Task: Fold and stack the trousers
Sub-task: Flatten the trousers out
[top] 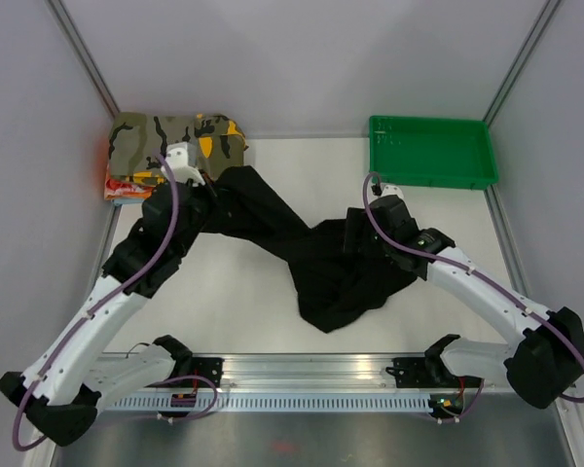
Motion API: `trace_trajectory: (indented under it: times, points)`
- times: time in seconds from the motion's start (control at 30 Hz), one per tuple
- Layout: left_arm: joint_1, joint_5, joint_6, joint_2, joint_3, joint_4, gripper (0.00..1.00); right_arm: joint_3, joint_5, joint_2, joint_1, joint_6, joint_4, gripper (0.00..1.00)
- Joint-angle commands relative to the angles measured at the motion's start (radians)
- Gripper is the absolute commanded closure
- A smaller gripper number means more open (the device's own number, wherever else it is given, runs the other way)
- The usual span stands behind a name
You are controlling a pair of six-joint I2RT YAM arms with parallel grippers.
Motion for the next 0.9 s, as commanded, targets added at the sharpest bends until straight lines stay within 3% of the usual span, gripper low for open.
trace_trajectory:
  times: [0.0, 0.17, 0.37, 0.57, 0.8, 0.87]
  points:
    - [0.006, -0.191, 0.067, -0.004, 0.033, -0.143, 0.98, -0.013, -0.060, 0.028, 0.007, -0.024, 0.110, 0.02]
    - [0.006, -0.345, 0.023, -0.010, 0.044, -0.266, 0.98, -0.036, -0.037, 0.091, 0.009, -0.024, 0.129, 0.02]
    - [0.007, -0.379, -0.011, -0.039, 0.081, -0.311, 0.98, -0.101, -0.032, 0.114, 0.009, -0.016, 0.167, 0.02]
    - [0.009, -0.333, -0.109, -0.067, 0.045, -0.377, 0.98, -0.147, 0.060, 0.145, 0.009, 0.103, 0.175, 0.02]
    - [0.009, -0.247, -0.148, -0.068, -0.041, -0.392, 0.98, -0.170, -0.119, 0.226, 0.010, 0.155, 0.310, 0.06]
    - [0.009, -0.233, -0.148, -0.070, -0.051, -0.381, 0.98, -0.165, -0.155, 0.237, 0.022, 0.151, 0.357, 0.16]
